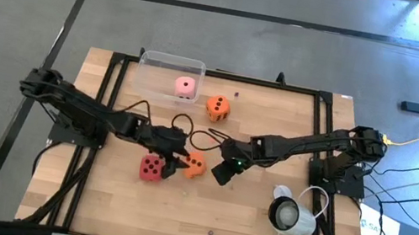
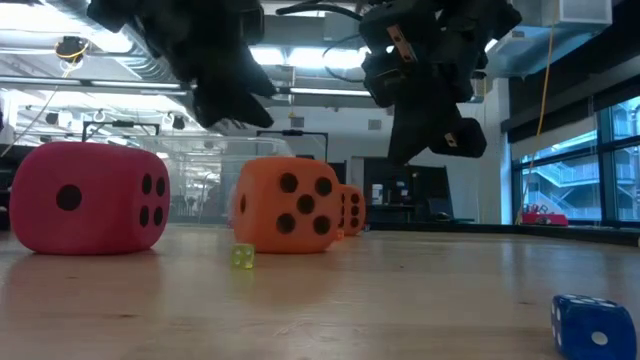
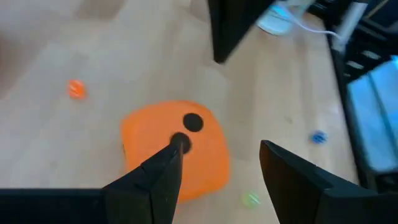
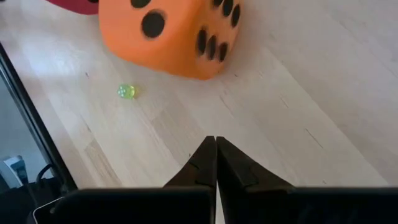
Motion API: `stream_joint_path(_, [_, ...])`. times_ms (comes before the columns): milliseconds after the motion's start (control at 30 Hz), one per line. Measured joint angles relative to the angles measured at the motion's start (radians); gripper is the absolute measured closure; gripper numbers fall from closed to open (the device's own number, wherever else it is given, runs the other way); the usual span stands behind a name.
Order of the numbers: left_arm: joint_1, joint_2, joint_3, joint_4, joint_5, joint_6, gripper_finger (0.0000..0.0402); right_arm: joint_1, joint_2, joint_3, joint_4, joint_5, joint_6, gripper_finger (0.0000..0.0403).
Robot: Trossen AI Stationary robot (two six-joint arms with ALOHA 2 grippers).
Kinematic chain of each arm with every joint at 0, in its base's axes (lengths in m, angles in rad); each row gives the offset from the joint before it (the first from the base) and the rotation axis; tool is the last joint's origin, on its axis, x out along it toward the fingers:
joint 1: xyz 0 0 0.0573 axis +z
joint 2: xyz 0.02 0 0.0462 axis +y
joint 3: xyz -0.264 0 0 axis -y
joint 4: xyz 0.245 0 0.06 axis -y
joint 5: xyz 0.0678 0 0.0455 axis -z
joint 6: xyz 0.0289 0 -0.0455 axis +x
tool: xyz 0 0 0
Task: Pick & Place Dice
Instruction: Put the large red die into the transparent bin
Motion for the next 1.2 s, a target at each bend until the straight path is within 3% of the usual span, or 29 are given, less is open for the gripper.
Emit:
stream_joint_path(133, [-0.005, -0.04, 0.0, -0.028, 0.12, -0.077, 0.0196, -0.004, 0.0, 0.0, 0.0, 0.0, -0.005, 0.0403])
stream_joint_path(233, [-0.024, -0.105, 0.017, -0.095, 0.134, -0.106, 0.0199, -0.004, 0.0, 0.0, -0.002, 0.004, -0.009, 0.0403])
stream_joint_path(400, [-0.129, -0.172, 0.17, -0.439, -0.034, -0.034, 0.0217, -0.004, 0.0, 0.0, -0.004, 0.007, -0.035, 0.0403])
stream_joint_path(567, [-0.281, -0.119, 0.349, -0.767, -0.185, -0.069, 0.0233, -0.004, 0.0, 0.0, -0.007, 0.008, -0.056, 0.0403])
stream_joint_path(800, [-0.405, -0.017, 0.412, -1.035, -0.213, -0.226, 0.0232, -0.004, 0.0, -0.001, -0.007, 0.008, -0.089, 0.0403])
stream_joint_path(1200, [-0.406, 0.079, 0.412, -0.989, -0.163, -0.237, 0.0158, -0.004, -0.001, -0.002, -0.008, 0.056, -0.109, 0.0403])
